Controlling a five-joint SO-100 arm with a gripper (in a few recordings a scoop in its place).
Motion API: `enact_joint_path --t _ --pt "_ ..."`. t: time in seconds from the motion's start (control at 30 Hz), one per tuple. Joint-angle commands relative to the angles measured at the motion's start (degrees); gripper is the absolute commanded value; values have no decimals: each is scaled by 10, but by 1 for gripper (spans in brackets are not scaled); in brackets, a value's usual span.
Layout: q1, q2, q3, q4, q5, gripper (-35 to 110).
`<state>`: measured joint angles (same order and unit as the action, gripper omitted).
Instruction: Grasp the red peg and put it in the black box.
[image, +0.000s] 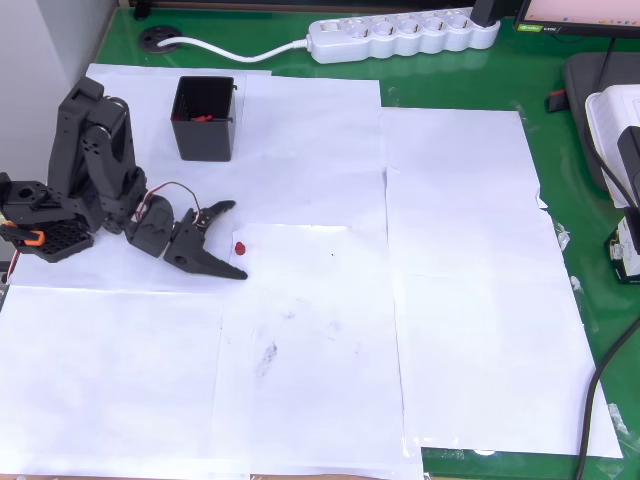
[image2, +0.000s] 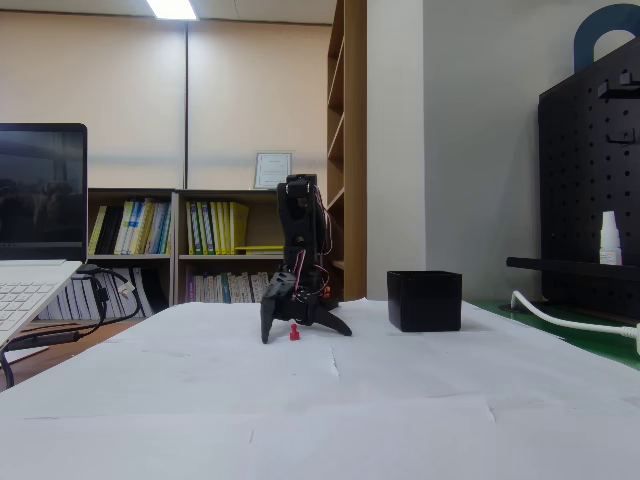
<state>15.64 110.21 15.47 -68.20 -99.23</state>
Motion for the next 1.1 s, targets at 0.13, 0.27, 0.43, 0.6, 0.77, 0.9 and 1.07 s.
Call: enact_joint_path --t 0.13,0.27,0.43,0.6,0.77,0.9,1.07 --pt "-40 3 -33 -22 4 69" --pt "-43 5 -34 -24 -4 69" --pt "-47 9 -40 -27 -11 69" --pt "-47 10 -40 -27 -13 65" --pt "-47 10 -37 -26 -13 35" --pt "-47 10 -33 -24 -10 13" --pt "-45 10 -33 -24 -15 0"
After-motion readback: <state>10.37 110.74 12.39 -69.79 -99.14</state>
